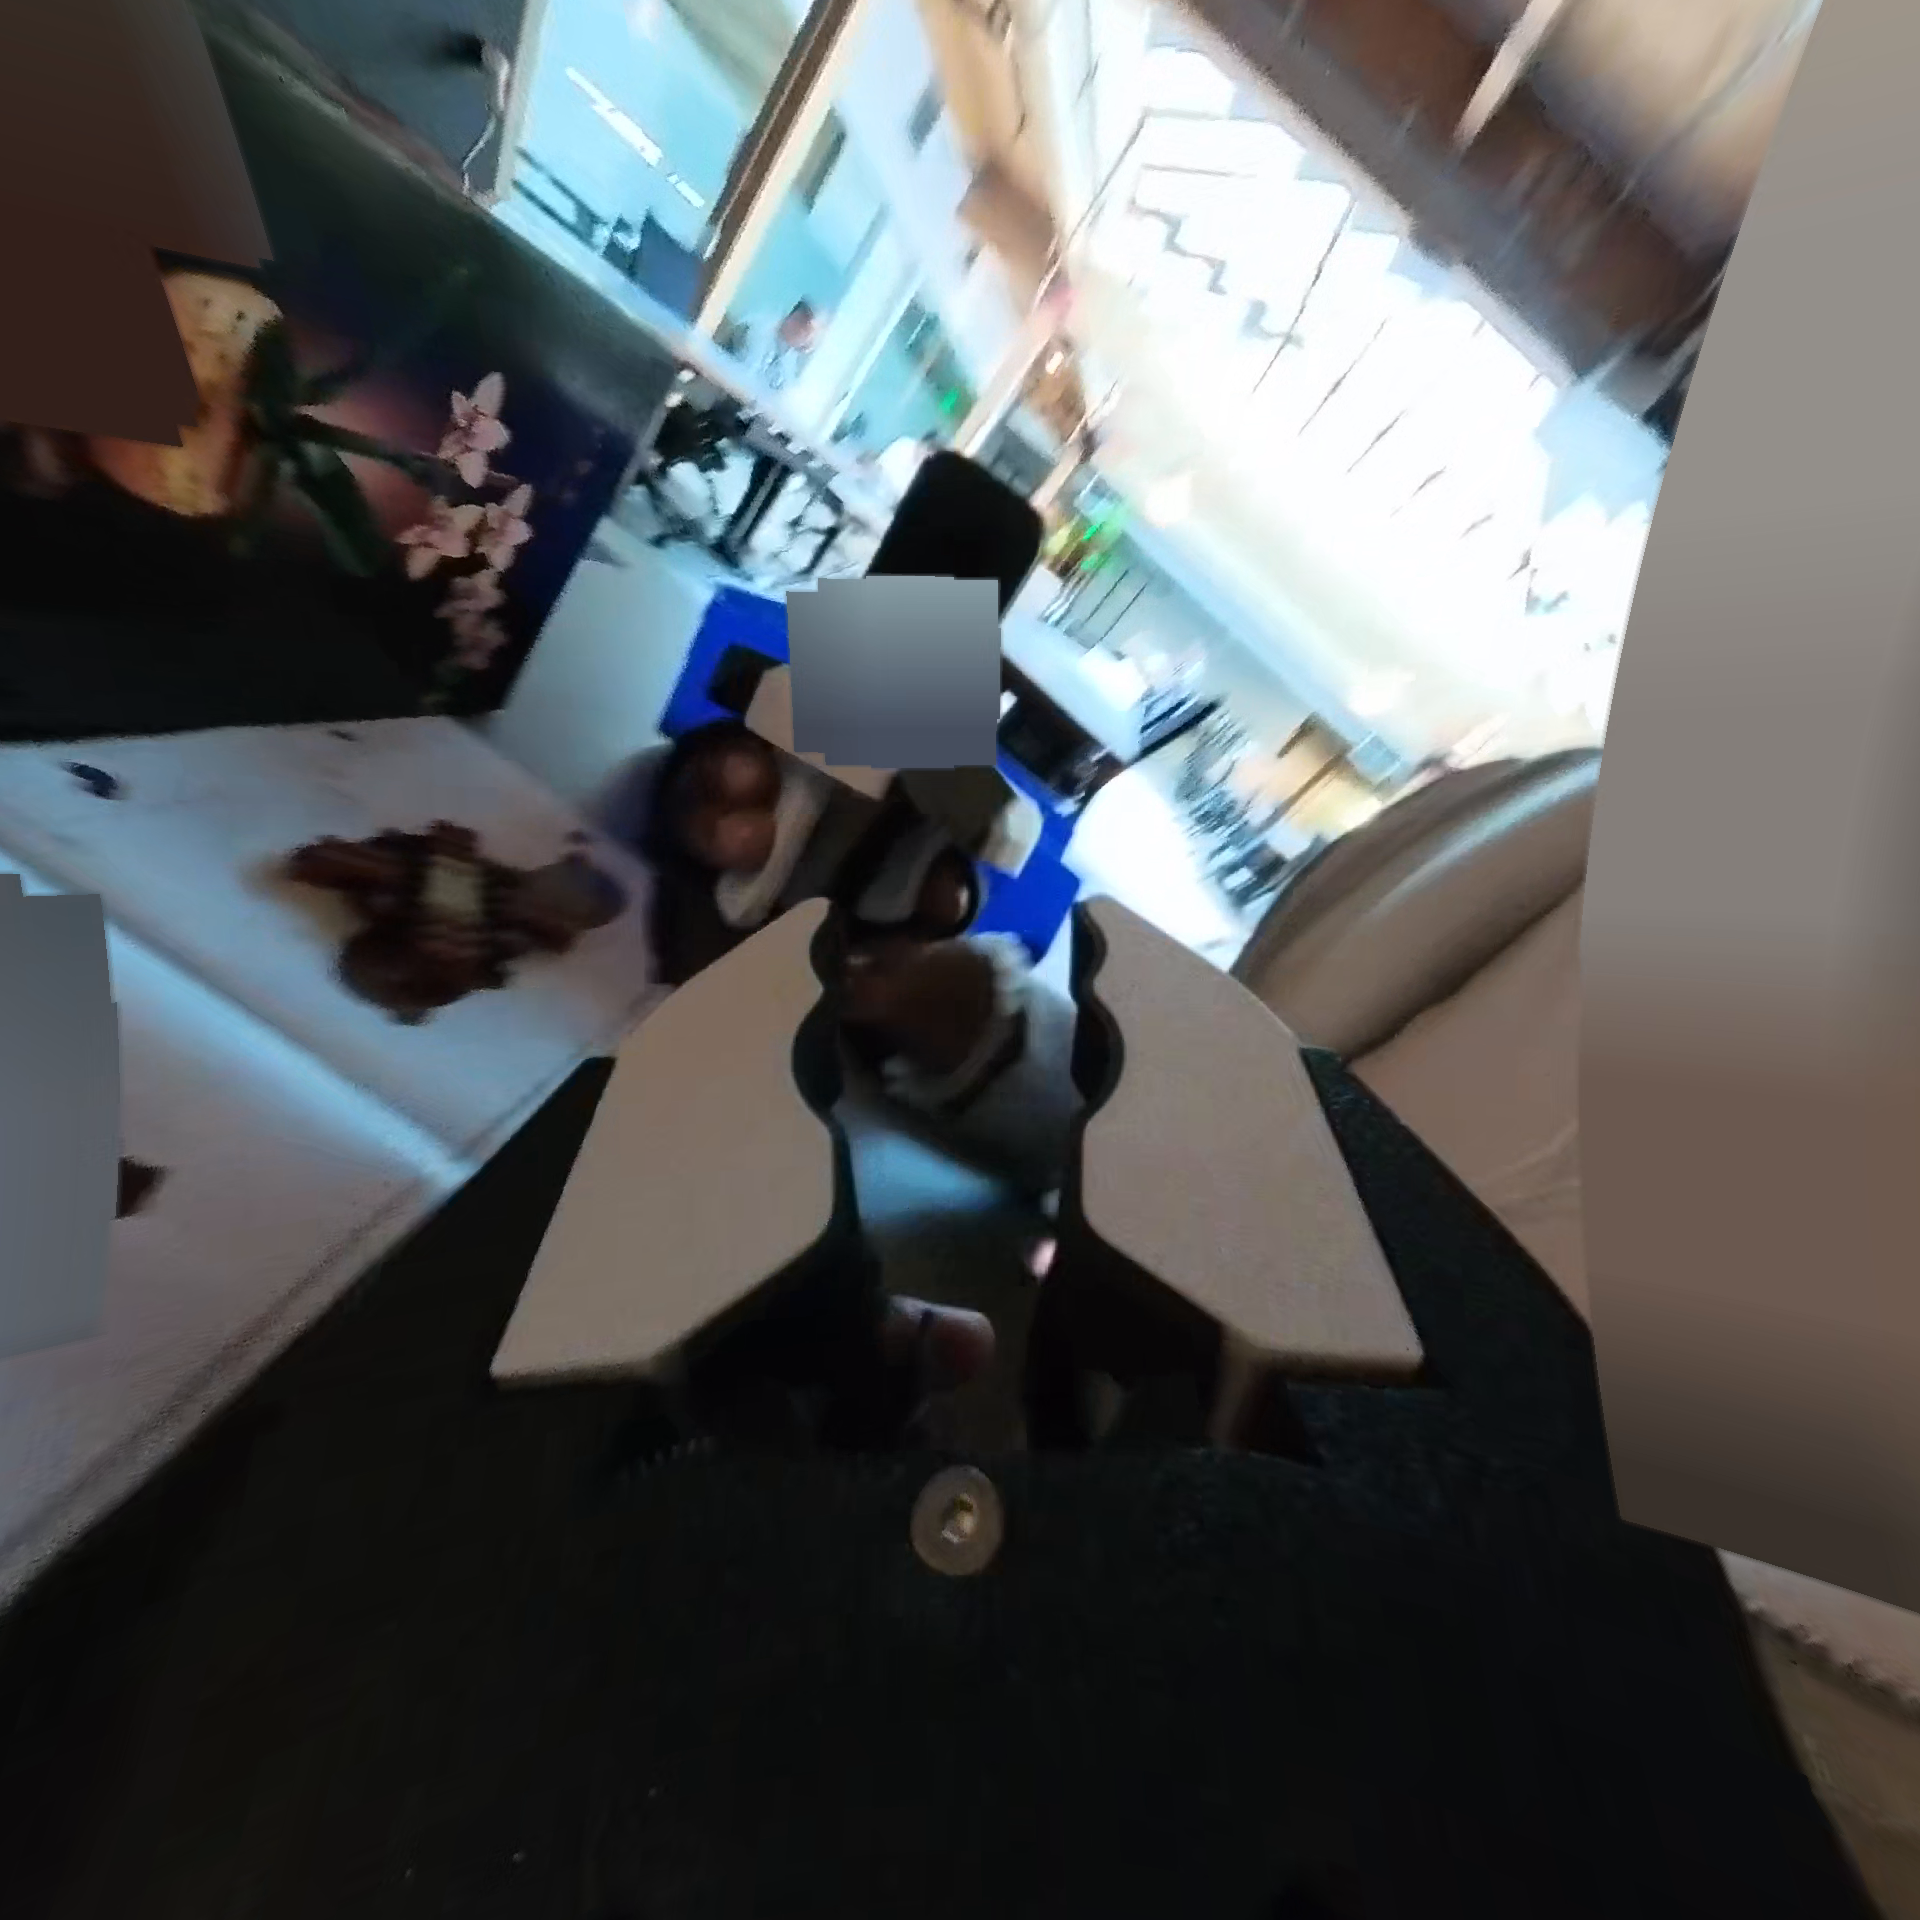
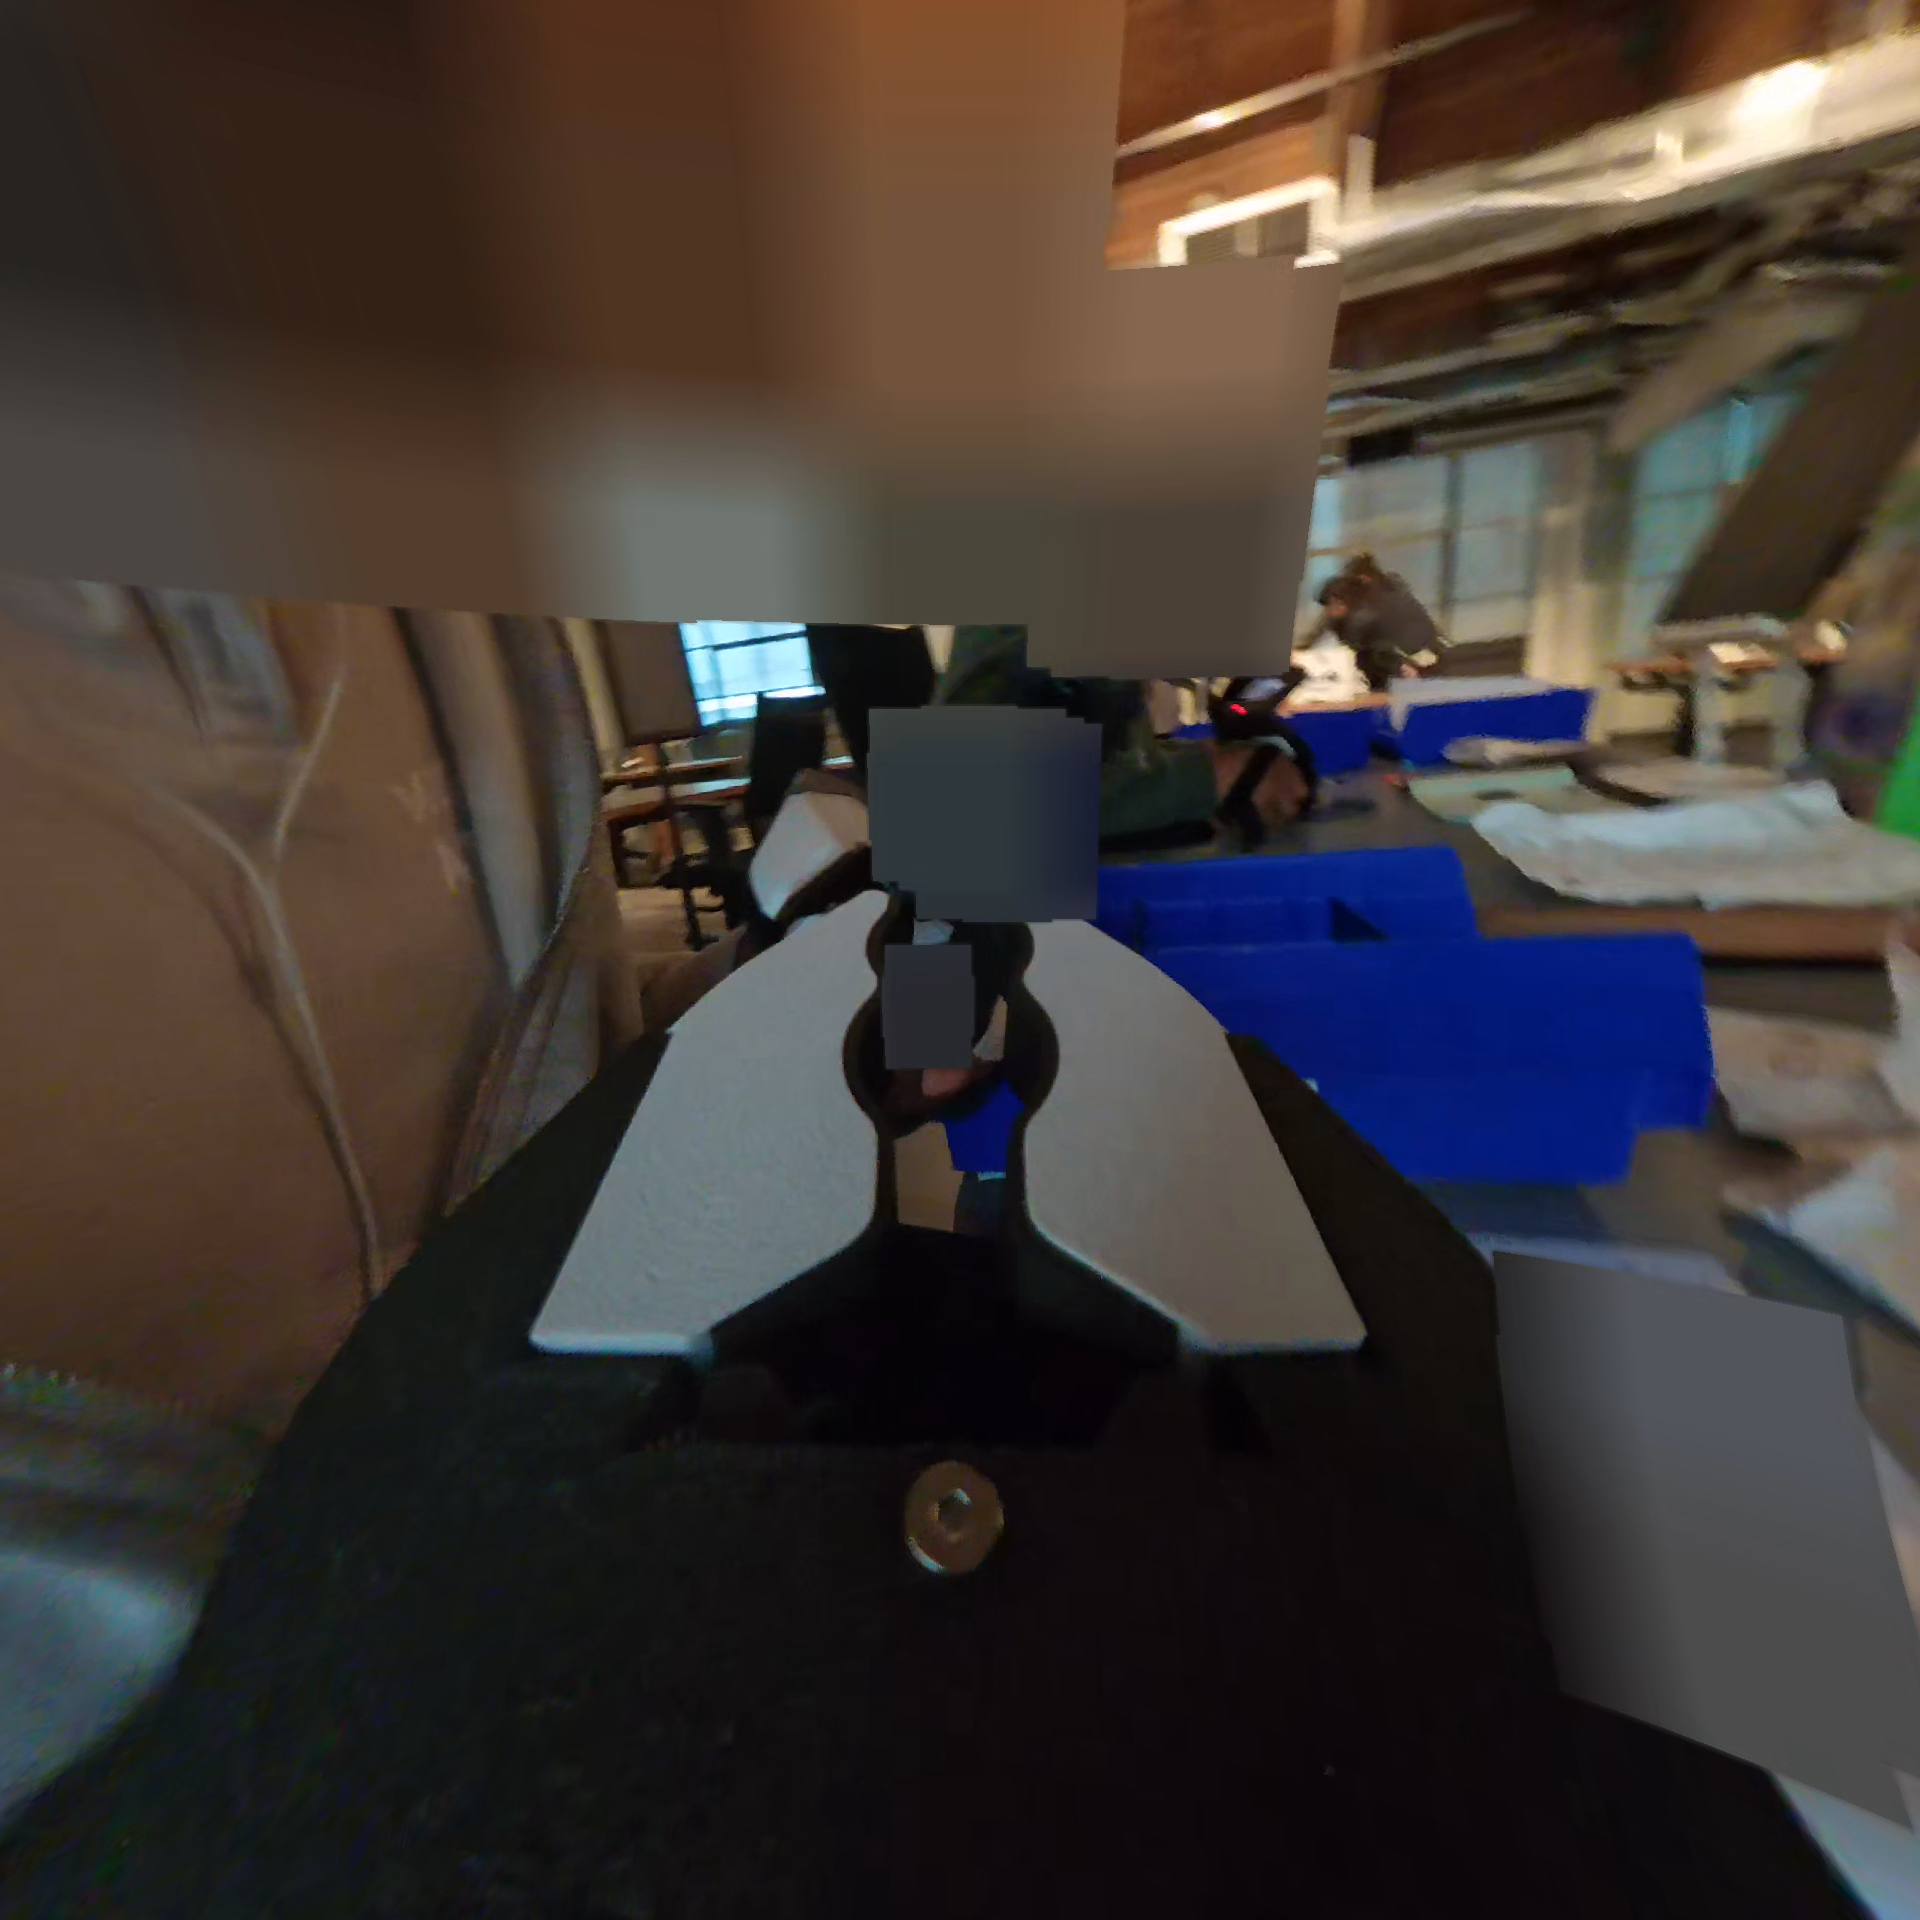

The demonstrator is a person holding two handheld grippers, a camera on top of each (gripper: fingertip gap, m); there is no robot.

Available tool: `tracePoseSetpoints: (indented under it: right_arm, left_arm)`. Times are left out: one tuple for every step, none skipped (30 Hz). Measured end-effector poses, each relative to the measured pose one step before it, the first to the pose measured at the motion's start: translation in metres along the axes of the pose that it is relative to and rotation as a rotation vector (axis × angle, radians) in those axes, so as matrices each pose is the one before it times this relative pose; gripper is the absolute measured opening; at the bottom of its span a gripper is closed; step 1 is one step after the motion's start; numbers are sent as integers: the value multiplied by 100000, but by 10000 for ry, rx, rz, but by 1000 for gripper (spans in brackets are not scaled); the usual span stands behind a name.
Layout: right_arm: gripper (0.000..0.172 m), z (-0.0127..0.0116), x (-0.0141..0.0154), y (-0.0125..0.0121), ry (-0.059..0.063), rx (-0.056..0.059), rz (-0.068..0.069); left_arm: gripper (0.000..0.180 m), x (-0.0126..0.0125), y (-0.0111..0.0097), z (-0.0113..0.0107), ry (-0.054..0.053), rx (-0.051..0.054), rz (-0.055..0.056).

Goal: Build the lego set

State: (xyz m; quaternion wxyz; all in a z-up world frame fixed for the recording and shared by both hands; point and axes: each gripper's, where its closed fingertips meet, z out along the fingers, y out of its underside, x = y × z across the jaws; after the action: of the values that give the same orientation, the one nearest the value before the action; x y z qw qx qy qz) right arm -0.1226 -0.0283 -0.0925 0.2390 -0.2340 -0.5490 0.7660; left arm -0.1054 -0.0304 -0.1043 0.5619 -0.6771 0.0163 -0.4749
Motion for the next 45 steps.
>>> tracePoseSetpoints:
  right_arm:
    - [14, 42, 11, -81, -181, 1, -215]
    - [13, -39, 31, -96, -132, -2, -203]
    - [13, -101, -42, -167, -152, 75, -182]
    - [13, -162, -31, -188, -117, 125, -137]
    - [13, -173, -76, -152, -122, 132, -87]
    - [13, -183, -122, -56, -124, 71, -50]
    - [14, -159, -110, -21, -78, 46, -28]
    - [13, -118, -102, -5, -46, 24, -32]
    - [13, -109, -125, -44, -40, 29, -50]
    - [13, -88, -157, -101, -52, 49, -57]
    - [13, -54, -153, -135, -50, 51, -44]
    - [13, -20, -162, -136, -69, 38, -44]
    - [13, 24, -201, -151, -83, 37, -65]
    - [13, 22, -124, -121, -39, 16, -69]
    - [13, 34, -133, -78, -63, 7, -43]
    - [13, 49, -166, -37, -92, -2, -12]
    - [13, 59, -135, -5, -70, 2, -2]
    - [13, 86, -76, 27, -23, -13, -18]
    - [13, 107, -68, 47, -22, -28, -35]
    - [13, 110, -94, 67, -43, -48, -31]
    - [13, 109, -102, 62, -57, -44, -26]
    - [13, 65, -118, 10, -68, -14, -15]
    - [13, 37, -114, -106, -68, 54, -16]
    - [13, 40, -73, -93, -30, 31, -27]
    - [13, 87, -34, -38, -9, -13, -35]
    - [13, 133, -68, -5, -29, -45, -38]
    - [13, 143, -35, -60, -4, -22, -40]
    - [14, 127, -35, -38, 21, -37, -58]
    - [14, 87, 61, -36, 83, -54, -65]
    - [14, 31, 130, -21, 142, -71, -72]
    - [14, 24, 54, 4, 89, -90, -68]
    - [14, 16, 31, -1, 77, -88, -51]
    - [13, -27, 122, -21, 142, -84, -53]
    - [12, -5, 147, 51, 153, -139, -39]
    - [12, -14, 185, 107, 179, -175, -3]
    - [12, -15, 123, 47, 129, -147, 39]
    - [14, -18, 126, 14, 122, -123, 57]
    - [16, -63, 227, 72, 189, -170, 41]
    - [19, -120, 372, 128, 297, -226, 12]
    - [22, -201, 393, 151, 340, -242, 18]
    - [22, -282, 464, 181, 399, -274, 130]
    - [22, -335, 648, 372, 509, -410, 318]
    - [22, -381, 688, 559, 518, -561, 453]
    - [22, -387, 366, 565, 317, -547, 426]
    - [21, -387, 335, 394, 337, -434, 388]
  left_arm:
    - [40, 71, -153, 161, 193, 131, -346]
    - [39, 70, -96, 162, 150, 113, -250]
    - [38, 54, -74, 158, 133, 102, -183]
    - [37, 71, -20, 160, 142, 70, -157]
    - [36, 63, 17, 146, 149, 39, -163]
    - [36, 81, -26, 153, 161, 53, -198]
    - [36, 121, -57, 145, 199, 74, -221]
    - [36, 115, -72, 160, 185, 68, -233]
    - [36, 109, -58, 157, 167, 59, -178]
    - [35, 65, -52, 176, 111, 50, -124]
    - [35, 39, -49, 165, 74, 38, -78]
    - [34, 47, -42, 160, 67, 30, -50]
    - [34, 61, -46, 156, 67, 32, -52]
    - [33, 50, -44, 160, 65, 32, -60]
    - [32, 101, -41, 142, 101, 32, -73]
    - [31, 175, -86, 119, 160, 62, -111]
    - [30, 271, -132, 84, 224, 94, -141]
    - [29, 220, -76, 73, 183, 61, -137]
    - [28, 15, 58, 74, 41, -25, -88]
    - [26, -61, 134, 63, -17, -61, -29]
    - [24, -19, 144, 53, 1, -49, -18]
    - [21, 139, 93, 25, 98, -22, -48]
    - [19, 225, 47, -35, 162, 1, -97]
    - [16, 212, 46, -61, 165, -6, -69]
    - [12, 223, 43, -69, 184, 12, -52]
    - [9, 186, 36, -61, 161, 13, -71]
    - [8, 162, 16, -52, 165, 40, -79]
    - [7, 182, -17, -42, 197, 57, -98]
    - [7, 152, -41, -46, 173, 72, -90]
    - [5, 140, -100, -49, 141, 112, -52]
    - [4, 25, -105, -32, 31, 110, -19]
    - [4, 54, -23, -22, 15, 38, 77]
    - [3, 110, -67, -22, 11, 51, 130]
    - [3, 30, -146, -67, -77, 76, 154]
    - [3, -118, -150, -92, -190, 29, 221]
    - [2, -116, -189, -142, -187, 32, 248]
    - [2, -113, -240, -176, -184, 57, 233]
    - [2, -151, -288, -213, -209, 80, 220]
    - [2, -276, -262, -230, -296, 42, 274]
    - [2, -414, -216, -227, -425, 6, 393]
    - [2, -407, -176, -181, -437, 3, 500]
    - [2, -400, -74, -102, -460, -52, 544]
    - [2, -451, -58, -95, -539, -69, 664]
    - [2, -352, -25, -60, -461, -86, 647]
    - [2, -186, 17, 9, -301, -101, 499]
